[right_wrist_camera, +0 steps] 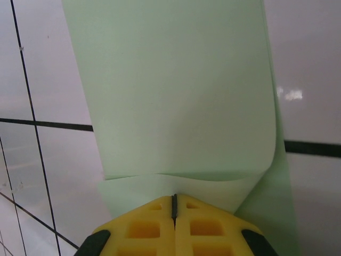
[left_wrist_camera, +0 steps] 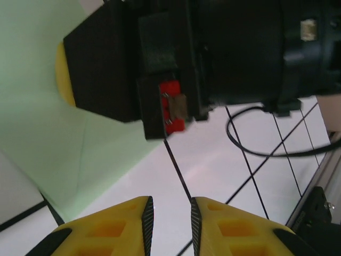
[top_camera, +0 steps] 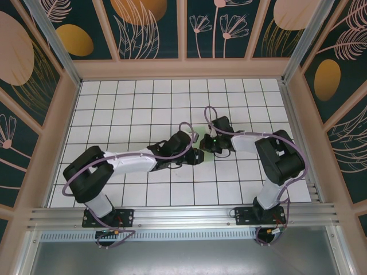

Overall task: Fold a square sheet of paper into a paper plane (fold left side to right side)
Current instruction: Fold the triangle a second time at the center of the table.

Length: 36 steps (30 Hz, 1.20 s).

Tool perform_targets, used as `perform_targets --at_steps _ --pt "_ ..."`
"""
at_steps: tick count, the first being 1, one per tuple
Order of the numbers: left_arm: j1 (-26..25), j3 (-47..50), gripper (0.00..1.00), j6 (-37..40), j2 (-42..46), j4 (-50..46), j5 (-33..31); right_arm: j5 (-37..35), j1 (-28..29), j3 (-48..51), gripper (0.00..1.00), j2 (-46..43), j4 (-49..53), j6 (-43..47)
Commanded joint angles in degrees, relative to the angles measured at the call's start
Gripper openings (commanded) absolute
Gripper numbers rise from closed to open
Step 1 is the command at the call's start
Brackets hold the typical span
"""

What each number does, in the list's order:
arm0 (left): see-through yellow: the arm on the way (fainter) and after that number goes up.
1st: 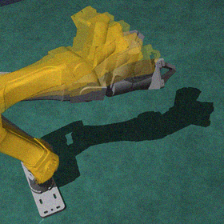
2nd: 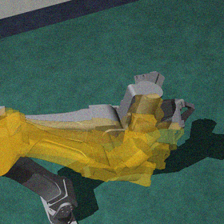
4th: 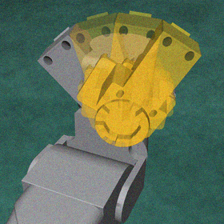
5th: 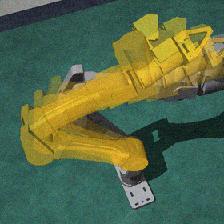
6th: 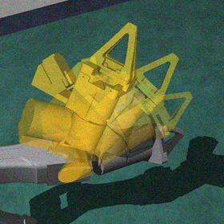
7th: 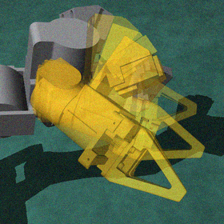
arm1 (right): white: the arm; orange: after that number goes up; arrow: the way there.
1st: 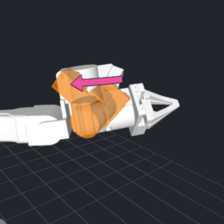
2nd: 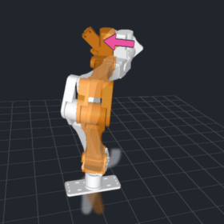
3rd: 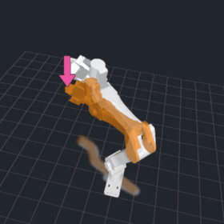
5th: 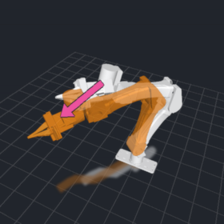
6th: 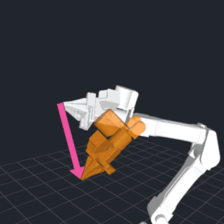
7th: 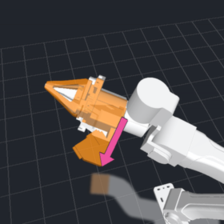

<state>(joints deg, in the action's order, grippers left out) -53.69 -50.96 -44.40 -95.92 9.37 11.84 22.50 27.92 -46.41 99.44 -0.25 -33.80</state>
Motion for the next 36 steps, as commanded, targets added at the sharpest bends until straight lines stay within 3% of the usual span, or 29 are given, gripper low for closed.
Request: perform_targets --at_steps 1,15,27,36 --pt "1.4 -1.3 0.29 1.1 -3.4 1.0 0.6 -1.1 0.6 1.7 0.00 -1.1 3.9 -2.5" --pt "2.7 -1.7 0.29 -0.1 -10.6 4.0 4.7 2.0 0.7 0.8 0.00 -2.6 2.2 -3.3" --pt "2.6 1.9 0.28 -1.0 -11.8 1.1 2.4 0.6 -0.9 -1.3 0.00 -8.7 6.7 0.1" --pt "2.5 3.7 0.27 -2.0 -11.9 2.5 2.3 4.3 1.2 1.6 0.00 -6.5 3.5 -2.0"
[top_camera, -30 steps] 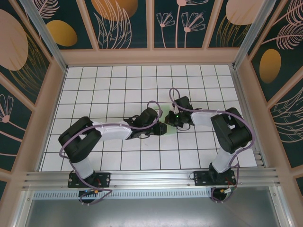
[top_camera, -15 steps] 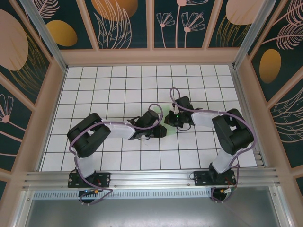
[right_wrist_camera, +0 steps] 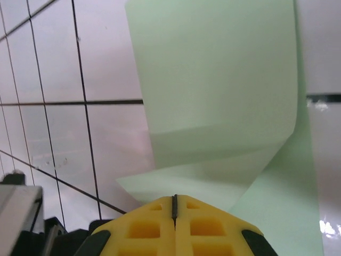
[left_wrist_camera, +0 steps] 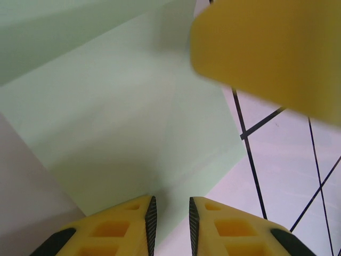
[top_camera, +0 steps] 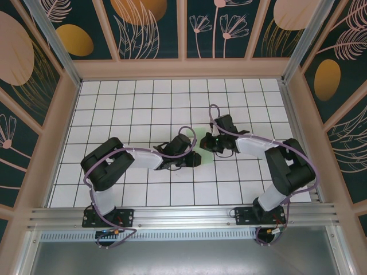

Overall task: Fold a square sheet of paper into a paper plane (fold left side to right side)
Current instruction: Fold the triangle a second time at the center of the table.

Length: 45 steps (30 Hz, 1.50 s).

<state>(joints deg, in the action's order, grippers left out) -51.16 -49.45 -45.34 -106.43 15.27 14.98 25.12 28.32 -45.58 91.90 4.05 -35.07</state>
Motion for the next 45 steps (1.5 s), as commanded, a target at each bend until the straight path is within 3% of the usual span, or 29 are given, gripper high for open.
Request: perform_targets --at_steps 1,20,35,45 --pt "0.0 2.2 0.27 -1.0 -1.4 -3.5 -0.8 1.6 1.0 0.6 0.00 1.5 -1.0 -0.8" --pt "-0.2 4.5 0.26 -1.2 -0.8 -8.3 -4.2 -9.3 1.2 -4.6 0.00 9.1 3.2 5.9" --pt "-0.3 8.5 0.24 -2.3 -0.3 -6.4 -4.1 -5.8 -1.4 -4.2 0.00 9.2 1.3 7.5" --pt "-0.3 4.2 0.28 -1.4 10.7 -8.6 -4.4 -1.7 0.3 -0.5 0.00 6.6 1.7 2.4"
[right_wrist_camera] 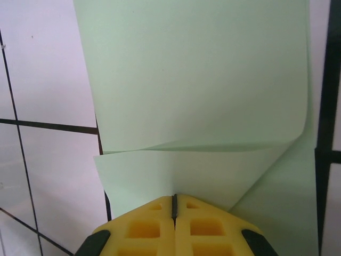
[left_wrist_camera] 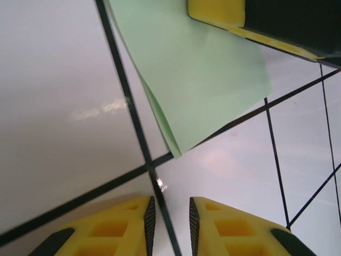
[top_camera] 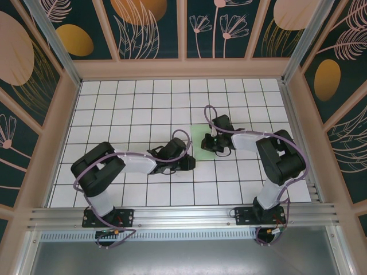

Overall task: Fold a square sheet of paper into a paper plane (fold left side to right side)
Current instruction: Fold the triangle a second time at the center of the table.

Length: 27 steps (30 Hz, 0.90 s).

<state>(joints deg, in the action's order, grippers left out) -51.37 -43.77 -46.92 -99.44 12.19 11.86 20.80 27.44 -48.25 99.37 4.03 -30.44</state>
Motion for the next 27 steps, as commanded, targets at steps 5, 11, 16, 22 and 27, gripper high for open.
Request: perform_targets --at_steps 5,11,16,22,27 --pt "0.0 -5.4 0.29 1.2 3.0 -5.8 -0.6 2.8 2.4 2.4 0.00 -1.3 1.7 -4.4" --pt "0.1 -10.3 0.28 2.5 -3.9 -6.3 -1.5 2.9 2.9 2.2 0.00 -1.7 1.7 -5.4" --pt "0.2 -11.6 0.28 2.6 -7.0 -6.8 -3.0 2.8 2.9 2.1 0.00 -1.9 2.0 -5.4" --pt "0.2 -11.3 0.28 2.6 -8.4 -7.5 -4.0 3.4 2.9 2.0 0.00 -2.0 1.7 -5.3" --pt "0.3 -8.5 0.27 1.9 -9.5 -7.5 -4.1 3.6 2.7 -0.2 0.00 -3.4 3.0 -3.8"
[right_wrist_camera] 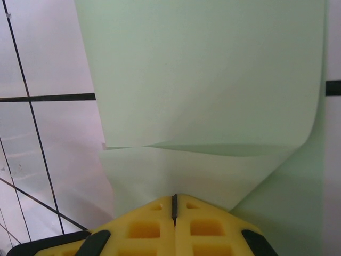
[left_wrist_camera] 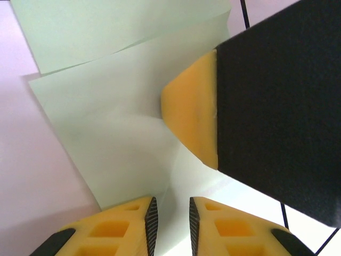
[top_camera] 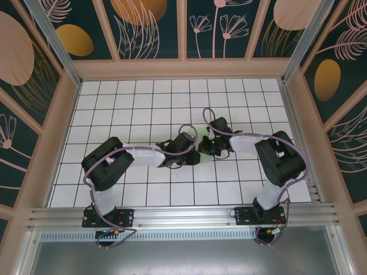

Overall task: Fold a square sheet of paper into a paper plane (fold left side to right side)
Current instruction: Fold the triangle a second time at the center of the table.

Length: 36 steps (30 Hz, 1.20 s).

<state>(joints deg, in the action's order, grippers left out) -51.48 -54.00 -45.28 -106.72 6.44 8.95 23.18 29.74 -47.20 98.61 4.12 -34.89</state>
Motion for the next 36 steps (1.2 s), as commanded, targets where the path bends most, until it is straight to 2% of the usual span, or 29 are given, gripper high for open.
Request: perform_targets --at_steps 1,7,12,22,36 --pt "0.3 2.5 0.27 0.2 -2.1 -2.0 -1.4 1.0 0.3 -1.9 0.00 -3.0 3.6 1.0" --pt "-0.2 5.0 0.27 -0.2 -1.7 -2.5 -2.2 0.0 -0.6 -3.5 0.00 -4.6 6.1 2.4" --pt "-0.5 5.6 0.26 -0.7 -2.0 -2.9 -2.9 1.9 -0.1 -2.4 0.00 -3.4 3.9 0.9" --pt "-0.7 5.7 0.26 -0.6 -2.1 -5.4 -4.6 -5.0 -0.3 -4.3 0.00 0.7 5.8 4.1" --pt "-0.9 6.9 0.26 -0.6 -2.5 -7.4 -5.4 -9.5 -1.6 -5.2 0.00 2.7 8.7 7.3"
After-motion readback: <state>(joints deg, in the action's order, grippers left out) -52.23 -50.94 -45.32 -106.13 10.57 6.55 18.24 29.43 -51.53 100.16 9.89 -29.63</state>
